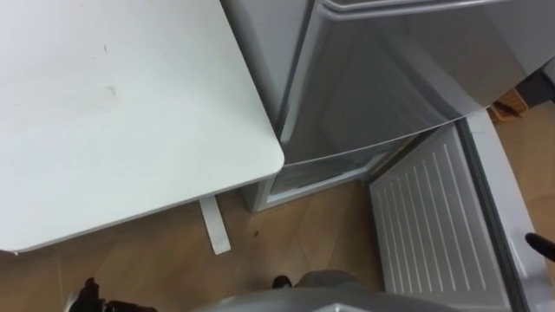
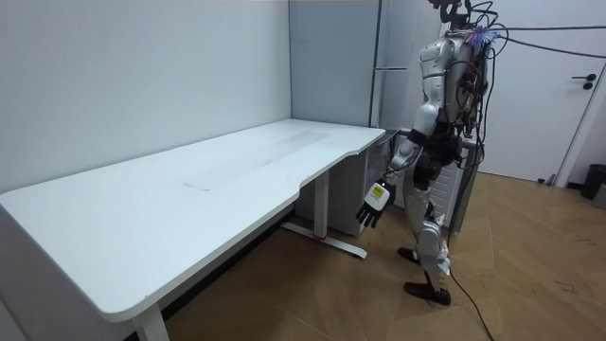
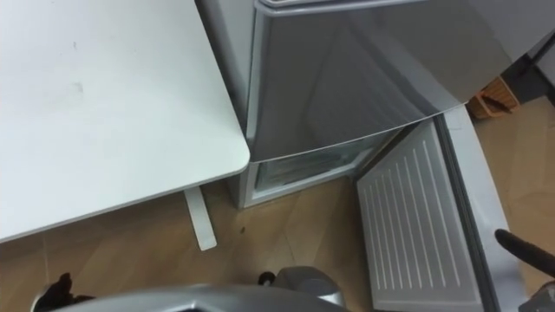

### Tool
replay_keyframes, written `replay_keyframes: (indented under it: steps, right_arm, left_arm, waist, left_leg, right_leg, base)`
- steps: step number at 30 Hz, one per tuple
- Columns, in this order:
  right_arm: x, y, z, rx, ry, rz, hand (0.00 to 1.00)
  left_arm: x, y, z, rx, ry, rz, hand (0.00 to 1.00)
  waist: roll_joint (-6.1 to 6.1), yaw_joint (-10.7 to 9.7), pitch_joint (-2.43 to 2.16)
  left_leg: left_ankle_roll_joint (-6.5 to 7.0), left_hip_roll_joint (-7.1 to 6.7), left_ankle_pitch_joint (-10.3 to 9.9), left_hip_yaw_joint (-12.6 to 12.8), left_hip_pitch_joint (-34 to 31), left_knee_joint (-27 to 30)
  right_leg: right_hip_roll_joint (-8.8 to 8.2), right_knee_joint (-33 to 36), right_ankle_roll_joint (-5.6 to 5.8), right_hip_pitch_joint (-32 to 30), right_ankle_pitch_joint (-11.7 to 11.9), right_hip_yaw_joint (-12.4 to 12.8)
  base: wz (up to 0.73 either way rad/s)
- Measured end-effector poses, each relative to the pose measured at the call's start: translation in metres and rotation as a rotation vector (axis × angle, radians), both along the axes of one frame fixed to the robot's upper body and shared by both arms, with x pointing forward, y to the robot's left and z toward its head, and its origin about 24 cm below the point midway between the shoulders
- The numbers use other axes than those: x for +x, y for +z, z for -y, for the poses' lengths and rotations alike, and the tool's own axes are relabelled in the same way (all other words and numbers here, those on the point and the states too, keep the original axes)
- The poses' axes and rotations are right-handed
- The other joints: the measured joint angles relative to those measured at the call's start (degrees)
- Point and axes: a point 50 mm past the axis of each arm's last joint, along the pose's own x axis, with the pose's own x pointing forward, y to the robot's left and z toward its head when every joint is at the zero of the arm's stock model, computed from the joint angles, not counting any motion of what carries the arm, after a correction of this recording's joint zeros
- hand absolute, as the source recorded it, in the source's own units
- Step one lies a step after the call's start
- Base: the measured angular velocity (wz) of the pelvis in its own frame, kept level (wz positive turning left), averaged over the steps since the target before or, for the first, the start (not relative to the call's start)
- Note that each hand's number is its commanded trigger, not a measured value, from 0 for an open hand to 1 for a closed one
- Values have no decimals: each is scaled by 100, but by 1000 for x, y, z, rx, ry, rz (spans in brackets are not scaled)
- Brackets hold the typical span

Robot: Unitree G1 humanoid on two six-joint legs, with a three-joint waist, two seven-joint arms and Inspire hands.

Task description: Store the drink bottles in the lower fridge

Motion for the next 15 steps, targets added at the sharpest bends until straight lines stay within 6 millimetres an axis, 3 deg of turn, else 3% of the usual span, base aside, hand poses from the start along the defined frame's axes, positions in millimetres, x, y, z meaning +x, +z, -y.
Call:
replay_keyframes:
  steps: [15]
  right_arm:
    - [-15, -15, -11, 90, -51, -13, 0]
  left_arm:
    - [0, 0, -1, -8, 4, 2, 0]
  waist:
    - [62, -4, 9]
  left_leg:
    - [-4, 15, -4, -10, 39, -44]
  right_leg:
    - [3, -72, -8, 87, 17, -46]
  base:
    - [1]
